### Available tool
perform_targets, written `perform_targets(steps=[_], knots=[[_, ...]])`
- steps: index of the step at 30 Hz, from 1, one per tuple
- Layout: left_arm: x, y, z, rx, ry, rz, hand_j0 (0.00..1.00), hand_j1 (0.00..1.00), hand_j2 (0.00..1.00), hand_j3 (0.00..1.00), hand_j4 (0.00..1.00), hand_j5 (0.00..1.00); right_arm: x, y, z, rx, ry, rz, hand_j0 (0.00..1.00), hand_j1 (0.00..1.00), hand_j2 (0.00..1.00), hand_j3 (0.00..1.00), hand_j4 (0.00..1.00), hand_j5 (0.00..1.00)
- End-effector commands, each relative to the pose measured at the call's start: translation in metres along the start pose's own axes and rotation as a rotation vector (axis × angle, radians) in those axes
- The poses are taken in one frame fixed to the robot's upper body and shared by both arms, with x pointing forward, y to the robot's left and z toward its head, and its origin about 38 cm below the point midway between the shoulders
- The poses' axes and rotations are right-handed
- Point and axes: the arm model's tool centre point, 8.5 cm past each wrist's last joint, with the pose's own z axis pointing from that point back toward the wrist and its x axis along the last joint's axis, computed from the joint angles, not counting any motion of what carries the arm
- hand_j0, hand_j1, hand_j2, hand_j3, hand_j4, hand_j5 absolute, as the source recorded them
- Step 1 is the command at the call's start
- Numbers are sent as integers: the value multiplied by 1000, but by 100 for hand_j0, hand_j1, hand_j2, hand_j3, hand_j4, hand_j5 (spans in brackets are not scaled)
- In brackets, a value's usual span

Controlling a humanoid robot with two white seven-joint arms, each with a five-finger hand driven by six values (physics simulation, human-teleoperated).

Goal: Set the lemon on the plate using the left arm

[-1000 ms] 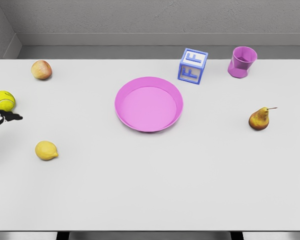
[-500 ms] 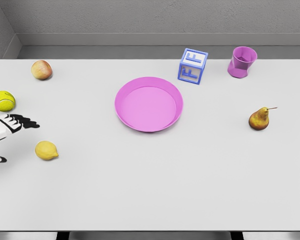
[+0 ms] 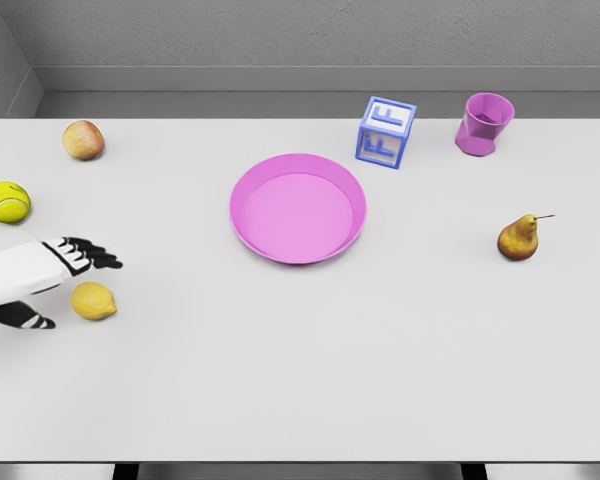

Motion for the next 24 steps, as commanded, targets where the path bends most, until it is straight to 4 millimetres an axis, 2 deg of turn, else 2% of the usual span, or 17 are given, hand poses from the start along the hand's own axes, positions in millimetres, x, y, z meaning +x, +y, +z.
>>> perform_targets(steps=[1, 6, 14, 24], knots=[[2, -3, -2, -7, -9, 9, 100, 100, 100, 100, 100, 100, 0, 0, 0, 1, 0, 0, 100, 100, 100, 100, 100, 100], [5, -8, -8, -16, -13, 0, 100, 100, 100, 100, 100, 100, -1, 0, 0, -1, 2, -1, 100, 100, 100, 100, 100, 100], [7, -3, -18, -6, -12, -26, 100, 100, 100, 100, 100, 100, -1, 0, 0, 1, 2, -1, 100, 100, 100, 100, 100, 100], [5, -5, -18, -26, 3, -52, 98, 98, 98, 98, 98, 98, 0, 0, 0, -1, 0, -1, 100, 100, 100, 100, 100, 100]])
